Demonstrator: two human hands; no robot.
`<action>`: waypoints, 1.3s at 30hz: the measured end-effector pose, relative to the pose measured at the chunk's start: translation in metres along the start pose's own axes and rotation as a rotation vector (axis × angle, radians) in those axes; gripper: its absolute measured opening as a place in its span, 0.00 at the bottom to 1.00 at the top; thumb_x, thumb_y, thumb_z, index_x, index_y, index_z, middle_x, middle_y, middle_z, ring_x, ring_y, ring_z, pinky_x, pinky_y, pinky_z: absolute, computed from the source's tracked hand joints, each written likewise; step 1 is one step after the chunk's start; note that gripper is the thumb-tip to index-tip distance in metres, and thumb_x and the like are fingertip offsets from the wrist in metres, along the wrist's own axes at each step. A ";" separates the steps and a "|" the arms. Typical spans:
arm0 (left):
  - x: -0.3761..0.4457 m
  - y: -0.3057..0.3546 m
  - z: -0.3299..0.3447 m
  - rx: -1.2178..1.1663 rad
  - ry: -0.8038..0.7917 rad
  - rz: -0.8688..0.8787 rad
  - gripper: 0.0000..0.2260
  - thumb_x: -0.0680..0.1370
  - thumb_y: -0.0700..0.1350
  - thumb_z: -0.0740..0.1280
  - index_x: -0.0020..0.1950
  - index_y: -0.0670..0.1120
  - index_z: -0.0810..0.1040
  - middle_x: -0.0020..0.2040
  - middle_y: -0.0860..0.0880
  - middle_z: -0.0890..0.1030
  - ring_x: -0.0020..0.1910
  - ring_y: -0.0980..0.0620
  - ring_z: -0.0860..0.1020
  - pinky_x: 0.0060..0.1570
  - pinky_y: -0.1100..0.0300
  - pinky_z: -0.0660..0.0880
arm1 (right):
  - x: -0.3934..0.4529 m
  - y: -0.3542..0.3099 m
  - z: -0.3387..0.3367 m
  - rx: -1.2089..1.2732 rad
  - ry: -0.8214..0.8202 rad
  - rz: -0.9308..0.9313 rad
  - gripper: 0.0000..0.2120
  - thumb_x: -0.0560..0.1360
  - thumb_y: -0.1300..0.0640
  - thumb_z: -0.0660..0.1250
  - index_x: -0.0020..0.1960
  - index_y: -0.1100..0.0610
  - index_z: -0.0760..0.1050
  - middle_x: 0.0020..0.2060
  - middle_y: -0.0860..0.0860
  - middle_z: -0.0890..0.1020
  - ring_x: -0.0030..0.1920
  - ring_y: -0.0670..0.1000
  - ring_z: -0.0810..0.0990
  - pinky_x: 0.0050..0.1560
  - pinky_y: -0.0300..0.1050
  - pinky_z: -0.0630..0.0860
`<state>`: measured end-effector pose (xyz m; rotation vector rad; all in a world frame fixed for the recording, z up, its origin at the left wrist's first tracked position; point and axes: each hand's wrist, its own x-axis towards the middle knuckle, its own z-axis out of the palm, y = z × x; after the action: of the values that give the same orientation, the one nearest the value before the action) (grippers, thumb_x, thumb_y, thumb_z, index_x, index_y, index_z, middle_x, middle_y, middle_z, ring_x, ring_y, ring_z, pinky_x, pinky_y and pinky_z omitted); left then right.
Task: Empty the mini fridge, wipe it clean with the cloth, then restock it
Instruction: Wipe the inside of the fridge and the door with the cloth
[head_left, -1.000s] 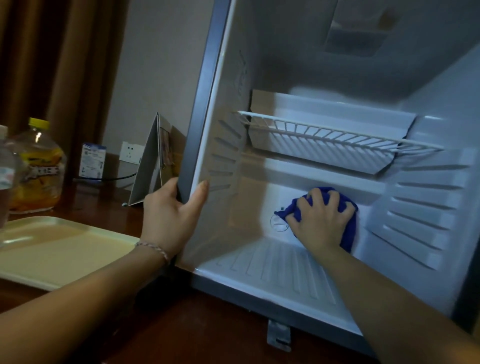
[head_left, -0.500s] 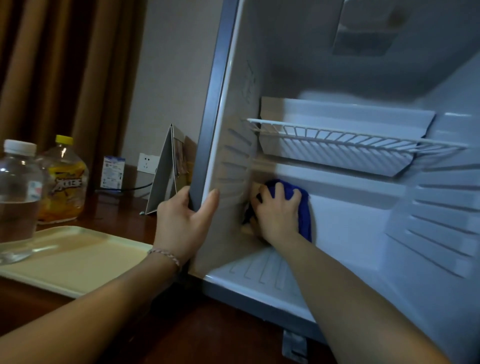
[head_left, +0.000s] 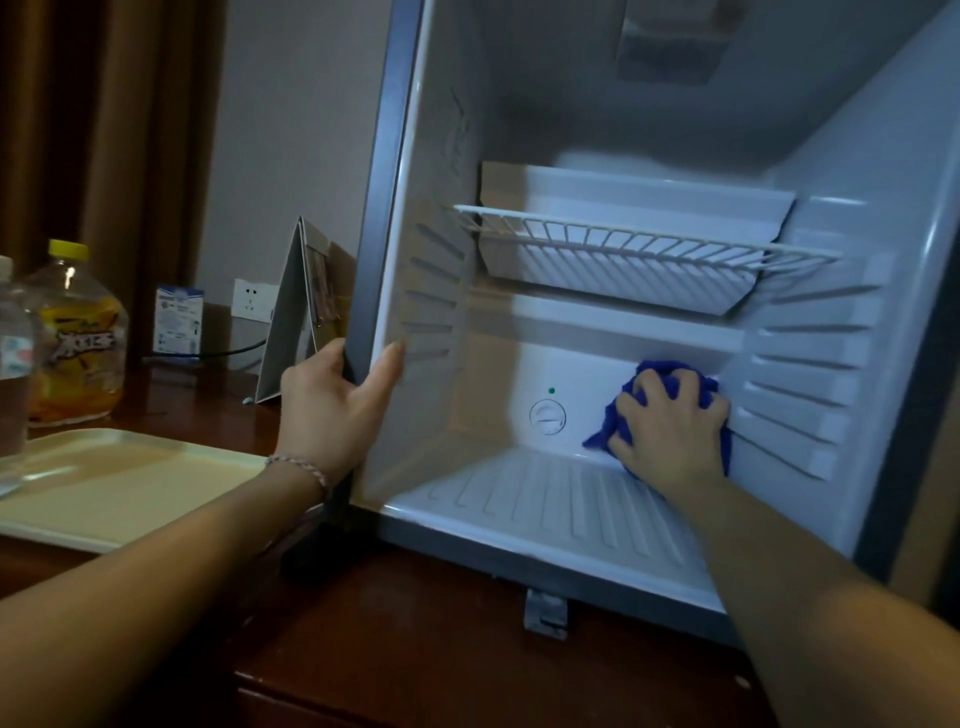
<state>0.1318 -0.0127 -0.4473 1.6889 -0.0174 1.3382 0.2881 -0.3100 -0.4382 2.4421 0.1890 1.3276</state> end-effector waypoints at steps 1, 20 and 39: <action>0.000 0.000 0.001 0.004 0.003 0.001 0.10 0.77 0.54 0.70 0.49 0.48 0.79 0.39 0.60 0.79 0.36 0.67 0.80 0.32 0.75 0.75 | 0.000 -0.003 -0.003 -0.001 -0.040 0.018 0.18 0.73 0.38 0.65 0.57 0.47 0.76 0.60 0.50 0.71 0.57 0.60 0.61 0.50 0.57 0.68; 0.000 -0.004 0.000 0.018 0.019 0.047 0.08 0.77 0.54 0.70 0.46 0.51 0.78 0.35 0.54 0.82 0.36 0.58 0.81 0.35 0.62 0.79 | 0.048 -0.158 -0.044 0.294 0.002 -0.365 0.20 0.74 0.41 0.65 0.63 0.48 0.76 0.68 0.53 0.67 0.66 0.64 0.62 0.57 0.65 0.61; 0.005 -0.004 -0.004 0.059 -0.036 0.058 0.13 0.77 0.55 0.70 0.46 0.45 0.80 0.37 0.57 0.80 0.37 0.65 0.81 0.32 0.68 0.78 | -0.009 -0.003 -0.012 0.124 -0.280 -0.018 0.19 0.75 0.37 0.62 0.62 0.44 0.72 0.65 0.48 0.64 0.64 0.60 0.61 0.55 0.58 0.73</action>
<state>0.1331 -0.0054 -0.4462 1.7742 -0.0486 1.3626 0.2731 -0.3067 -0.4407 2.6901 0.2255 0.9773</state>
